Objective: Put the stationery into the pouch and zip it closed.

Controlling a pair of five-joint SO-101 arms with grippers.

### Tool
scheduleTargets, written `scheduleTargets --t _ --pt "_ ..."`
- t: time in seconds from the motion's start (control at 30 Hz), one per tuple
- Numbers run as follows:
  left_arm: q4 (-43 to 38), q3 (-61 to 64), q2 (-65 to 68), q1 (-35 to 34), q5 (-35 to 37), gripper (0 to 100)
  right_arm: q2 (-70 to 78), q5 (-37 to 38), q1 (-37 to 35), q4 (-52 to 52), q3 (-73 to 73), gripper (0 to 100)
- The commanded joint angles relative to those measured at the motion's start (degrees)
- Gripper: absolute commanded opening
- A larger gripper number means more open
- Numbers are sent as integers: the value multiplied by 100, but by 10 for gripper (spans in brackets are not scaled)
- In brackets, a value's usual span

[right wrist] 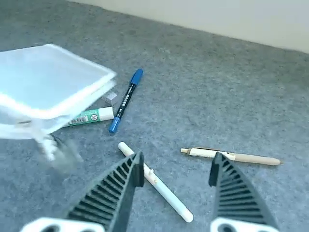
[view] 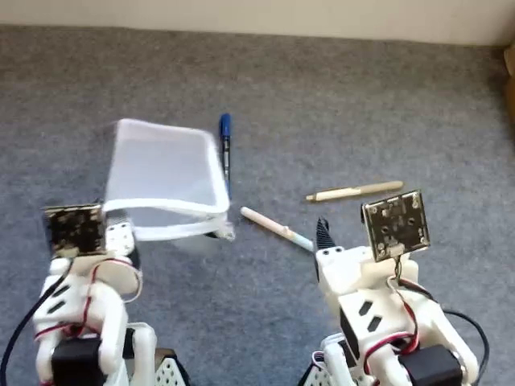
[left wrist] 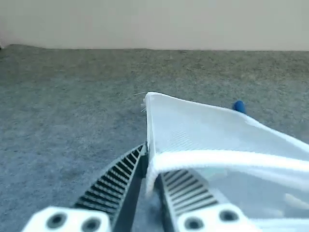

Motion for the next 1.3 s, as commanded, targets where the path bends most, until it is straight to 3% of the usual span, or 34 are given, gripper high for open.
scheduleTargets --t 0.0,0.2,0.53,0.7,0.97,1.27 --pt "457 -980 -4 -330 -185 5 40 -26 110 -514 295 211" --pt "659 -1314 -4 -664 -211 5 40 -18 110 -1218 998 210" --pt "668 -1323 4 -716 44 5 40 -9 84 -1270 1147 210" --pt "677 -1481 470 -716 114 5 127 -9 -374 -1569 1402 209" --pt "914 -2396 2246 -699 123 5 1640 -53 -391 -1947 1534 209" --pt "914 -2563 2818 -708 352 5 3556 -422 57 -1974 593 209"
